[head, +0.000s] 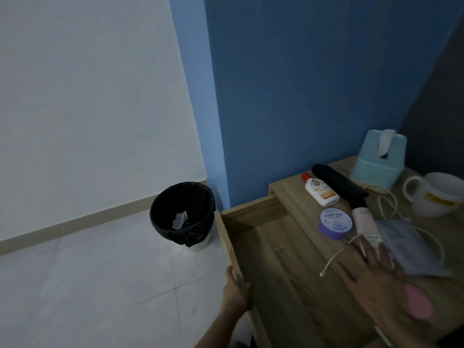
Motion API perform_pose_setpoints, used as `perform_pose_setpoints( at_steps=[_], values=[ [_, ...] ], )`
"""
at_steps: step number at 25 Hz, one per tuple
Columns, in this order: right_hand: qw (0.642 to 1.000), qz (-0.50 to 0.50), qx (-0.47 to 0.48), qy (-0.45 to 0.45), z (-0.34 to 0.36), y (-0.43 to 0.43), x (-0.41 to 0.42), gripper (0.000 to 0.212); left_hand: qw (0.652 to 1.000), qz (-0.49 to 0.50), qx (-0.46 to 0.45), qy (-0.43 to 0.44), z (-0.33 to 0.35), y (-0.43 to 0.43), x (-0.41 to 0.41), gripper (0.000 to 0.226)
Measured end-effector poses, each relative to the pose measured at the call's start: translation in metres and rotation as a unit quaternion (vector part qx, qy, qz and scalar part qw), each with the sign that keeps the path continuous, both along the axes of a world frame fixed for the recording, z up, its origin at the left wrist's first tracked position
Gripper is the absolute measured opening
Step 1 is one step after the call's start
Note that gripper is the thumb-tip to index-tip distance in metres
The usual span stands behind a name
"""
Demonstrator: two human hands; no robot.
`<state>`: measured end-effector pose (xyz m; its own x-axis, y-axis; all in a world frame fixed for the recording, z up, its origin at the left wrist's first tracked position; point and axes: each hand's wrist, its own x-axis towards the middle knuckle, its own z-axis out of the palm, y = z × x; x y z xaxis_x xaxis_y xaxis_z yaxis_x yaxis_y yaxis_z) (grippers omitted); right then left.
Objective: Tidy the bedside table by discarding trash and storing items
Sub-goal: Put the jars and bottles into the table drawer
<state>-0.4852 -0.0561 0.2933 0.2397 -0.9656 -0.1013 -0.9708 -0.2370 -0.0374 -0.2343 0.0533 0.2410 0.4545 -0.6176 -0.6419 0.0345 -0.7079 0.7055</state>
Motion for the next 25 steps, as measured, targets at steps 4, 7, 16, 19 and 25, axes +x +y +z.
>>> perform_pose_setpoints(
  at_steps=[4, 7, 16, 19, 25],
  values=[
    [0.998, -0.014, 0.048, 0.025, 0.004, -0.001, -0.003, 0.080, 0.999, 0.025, 0.010, -0.030, -0.001, 0.003, 0.003, 0.069],
    [0.998, -0.005, 0.042, 0.037, 0.002, -0.003, -0.009, 0.078, 0.992, 0.077, -0.011, -0.100, 0.015, -0.004, -0.003, 0.072],
    [0.978, -0.061, -0.040, -0.194, 0.039, 0.005, -0.038, 0.044, 0.951, -0.102, -0.195, -0.217, 0.101, -0.098, -0.084, 0.065],
    [0.976, -0.097, -0.012, -0.194, 0.041, 0.021, -0.071, 0.053, 0.940, -0.202, -0.181, -0.206, 0.097, -0.136, -0.116, 0.060],
    [0.988, -0.063, 0.021, -0.137, 0.030, 0.026, -0.102, 0.096, 0.939, -0.215, -0.145, -0.225, 0.076, -0.161, -0.145, 0.064]
  ],
)
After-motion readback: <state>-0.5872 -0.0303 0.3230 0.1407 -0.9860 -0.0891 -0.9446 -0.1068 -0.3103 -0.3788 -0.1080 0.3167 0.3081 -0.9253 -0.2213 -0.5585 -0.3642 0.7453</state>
